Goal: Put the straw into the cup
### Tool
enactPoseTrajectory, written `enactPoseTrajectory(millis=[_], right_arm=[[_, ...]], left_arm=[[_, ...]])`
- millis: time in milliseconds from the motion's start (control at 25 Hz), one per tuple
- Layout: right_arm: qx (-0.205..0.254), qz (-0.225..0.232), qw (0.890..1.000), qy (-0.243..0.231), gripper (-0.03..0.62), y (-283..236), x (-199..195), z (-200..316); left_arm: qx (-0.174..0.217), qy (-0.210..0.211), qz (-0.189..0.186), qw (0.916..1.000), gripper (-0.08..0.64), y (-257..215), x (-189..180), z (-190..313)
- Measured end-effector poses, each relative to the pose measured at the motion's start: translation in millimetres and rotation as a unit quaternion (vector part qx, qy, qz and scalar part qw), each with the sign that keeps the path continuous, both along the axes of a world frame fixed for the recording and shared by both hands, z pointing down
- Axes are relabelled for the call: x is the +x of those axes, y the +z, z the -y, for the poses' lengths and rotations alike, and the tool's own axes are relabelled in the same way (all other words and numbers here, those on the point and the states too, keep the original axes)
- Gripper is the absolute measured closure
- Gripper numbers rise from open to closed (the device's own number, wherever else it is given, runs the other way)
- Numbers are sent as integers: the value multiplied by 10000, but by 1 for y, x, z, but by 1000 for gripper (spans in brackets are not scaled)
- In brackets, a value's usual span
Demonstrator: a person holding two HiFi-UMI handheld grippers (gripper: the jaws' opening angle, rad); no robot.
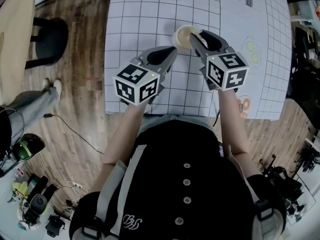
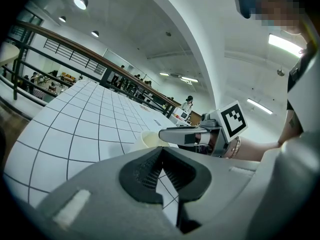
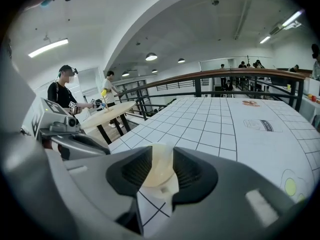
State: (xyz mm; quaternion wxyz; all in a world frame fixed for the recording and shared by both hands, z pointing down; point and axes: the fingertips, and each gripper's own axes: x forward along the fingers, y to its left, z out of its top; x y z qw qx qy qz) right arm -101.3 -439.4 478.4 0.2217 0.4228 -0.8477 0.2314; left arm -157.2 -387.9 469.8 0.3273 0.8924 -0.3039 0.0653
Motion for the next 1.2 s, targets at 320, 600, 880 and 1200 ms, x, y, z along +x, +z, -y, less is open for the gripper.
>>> enactPoseTrajectory(millis=[320,600,880,1200], right_arm=[[227,58,9994,255,362,-8,11,9],[679,283,9966,362,342,-41,19,4],[992,568,9933,153,342,-76,14,-19],[1177,842,9887,-392,344,-103,6,-53]], left_arm=[[51,34,68,10000,561,-2,2,-4],[218,-150,34,9996,561,-12,-5,-1],[575,-125,163,9981,561,-29,-6,-9],[1217,-302,463,9910,561,-65,0,-27]])
